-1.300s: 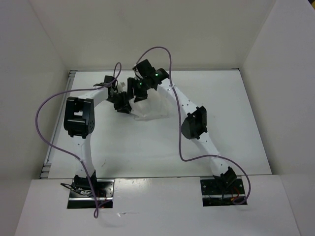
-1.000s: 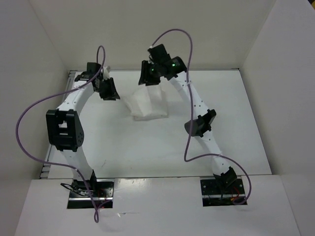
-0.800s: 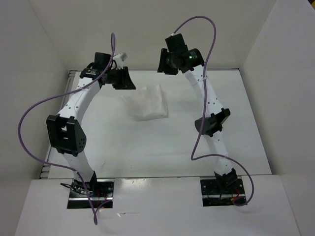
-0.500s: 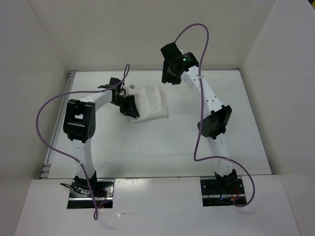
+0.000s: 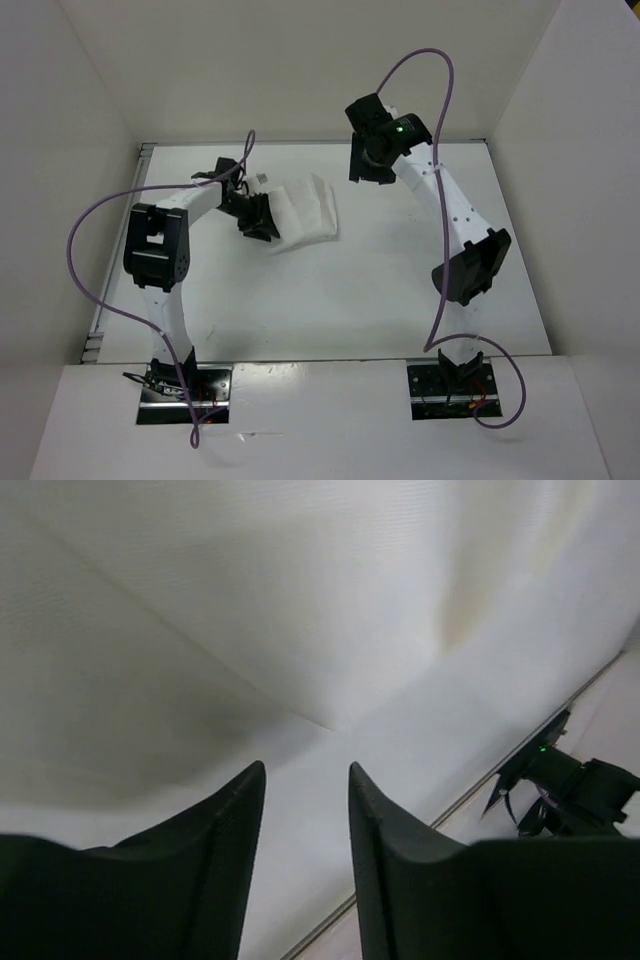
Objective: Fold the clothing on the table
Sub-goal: Fold the skirt
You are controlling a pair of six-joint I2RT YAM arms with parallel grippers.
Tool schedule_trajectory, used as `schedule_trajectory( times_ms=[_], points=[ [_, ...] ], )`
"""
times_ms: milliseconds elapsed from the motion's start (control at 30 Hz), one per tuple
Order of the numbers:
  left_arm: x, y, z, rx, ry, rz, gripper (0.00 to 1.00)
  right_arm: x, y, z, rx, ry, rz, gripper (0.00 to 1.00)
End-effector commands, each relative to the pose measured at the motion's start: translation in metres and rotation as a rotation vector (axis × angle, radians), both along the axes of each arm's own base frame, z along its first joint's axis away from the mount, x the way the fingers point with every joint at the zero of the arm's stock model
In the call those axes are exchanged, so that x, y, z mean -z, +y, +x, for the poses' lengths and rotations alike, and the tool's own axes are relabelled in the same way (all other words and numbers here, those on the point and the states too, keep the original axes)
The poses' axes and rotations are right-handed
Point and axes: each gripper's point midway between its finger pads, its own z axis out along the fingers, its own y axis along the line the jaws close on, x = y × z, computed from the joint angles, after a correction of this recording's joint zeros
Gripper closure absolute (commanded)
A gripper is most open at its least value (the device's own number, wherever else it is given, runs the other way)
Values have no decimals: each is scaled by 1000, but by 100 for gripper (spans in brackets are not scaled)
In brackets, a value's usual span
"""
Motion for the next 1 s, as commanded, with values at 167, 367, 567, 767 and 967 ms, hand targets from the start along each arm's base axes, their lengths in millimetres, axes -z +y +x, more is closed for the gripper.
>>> schedule_trajectory(
  times_ms=[167, 367, 567, 767, 967],
  points=[
    [-194, -2, -12, 77, -454, -174, 46, -61, -24, -29, -67, -229, 160, 38],
    [-137, 18, -51, 7, -390, -101, 48, 4, -37, -59, -112, -221, 359, 43],
    [-89, 28, -75, -135, -303, -70, 49, 41, -42, -87, -35, -280, 478, 43],
    [-80, 35, -69, -184, -307, -30, 49, 58, -56, -110, 95, -352, 575, 43],
    [-72, 31, -72, -196, -264, -57, 49, 71, -63, -118, 127, -317, 554, 37]
  ],
)
